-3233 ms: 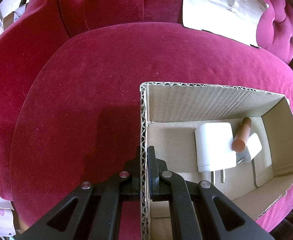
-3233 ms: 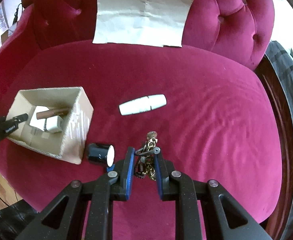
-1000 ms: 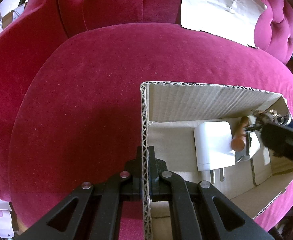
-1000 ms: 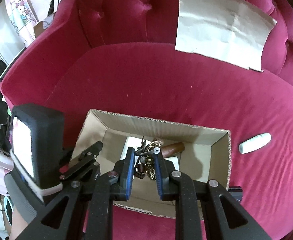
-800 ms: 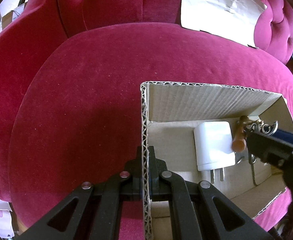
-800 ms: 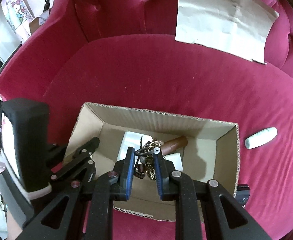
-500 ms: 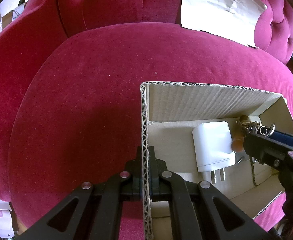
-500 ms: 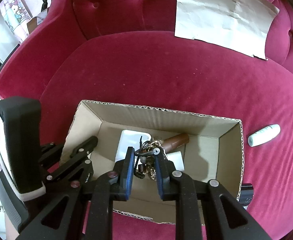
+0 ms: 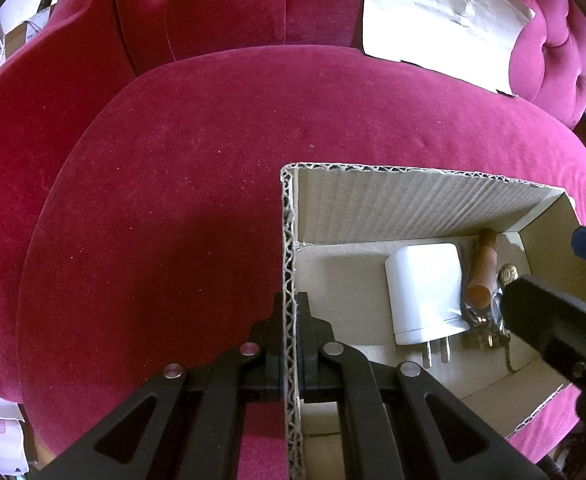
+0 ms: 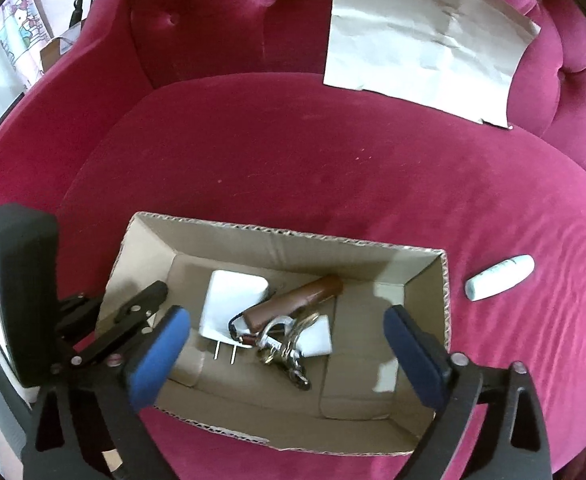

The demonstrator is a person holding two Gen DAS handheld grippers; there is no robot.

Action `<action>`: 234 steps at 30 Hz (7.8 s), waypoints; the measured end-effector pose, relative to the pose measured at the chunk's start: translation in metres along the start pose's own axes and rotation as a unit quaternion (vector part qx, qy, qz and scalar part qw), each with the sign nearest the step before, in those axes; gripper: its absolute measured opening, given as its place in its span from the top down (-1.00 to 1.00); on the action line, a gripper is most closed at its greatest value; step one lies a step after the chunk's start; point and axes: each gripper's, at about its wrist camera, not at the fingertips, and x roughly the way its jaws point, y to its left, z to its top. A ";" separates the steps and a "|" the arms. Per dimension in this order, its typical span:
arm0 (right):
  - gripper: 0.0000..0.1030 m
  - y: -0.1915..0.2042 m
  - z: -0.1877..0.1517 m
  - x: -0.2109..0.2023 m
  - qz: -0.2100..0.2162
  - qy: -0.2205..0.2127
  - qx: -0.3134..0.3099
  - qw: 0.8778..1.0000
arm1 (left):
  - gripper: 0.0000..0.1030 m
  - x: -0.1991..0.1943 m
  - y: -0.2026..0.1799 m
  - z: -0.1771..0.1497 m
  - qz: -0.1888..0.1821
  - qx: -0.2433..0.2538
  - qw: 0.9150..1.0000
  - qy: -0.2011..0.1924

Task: Organize rigid objects
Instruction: 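Open the right gripper to drop the keyring into the box, then move the right gripper back toward the remaining items, then grasp the blue round tag with the right gripper, then carry the blue tag with the right gripper over the box, then open the right gripper to drop the blue tag into the box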

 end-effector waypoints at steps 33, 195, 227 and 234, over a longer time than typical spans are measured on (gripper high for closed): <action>-0.99 -0.059 -0.015 -0.044 -0.028 -0.030 -0.001 0.999 | 0.94 0.003 -0.004 0.000 0.007 0.004 1.000 0.000; 0.44 -0.017 -0.002 -0.049 0.010 -0.047 -0.034 0.998 | 0.94 0.000 0.005 -0.004 -0.005 0.000 1.000 -0.004; 0.43 0.022 0.010 0.015 0.056 -0.005 -0.021 0.998 | 0.94 0.000 0.007 -0.004 -0.008 0.000 1.000 -0.004; 0.34 0.022 0.010 0.014 0.048 -0.011 -0.022 0.999 | 0.94 -0.001 0.007 -0.004 -0.008 0.002 1.000 -0.004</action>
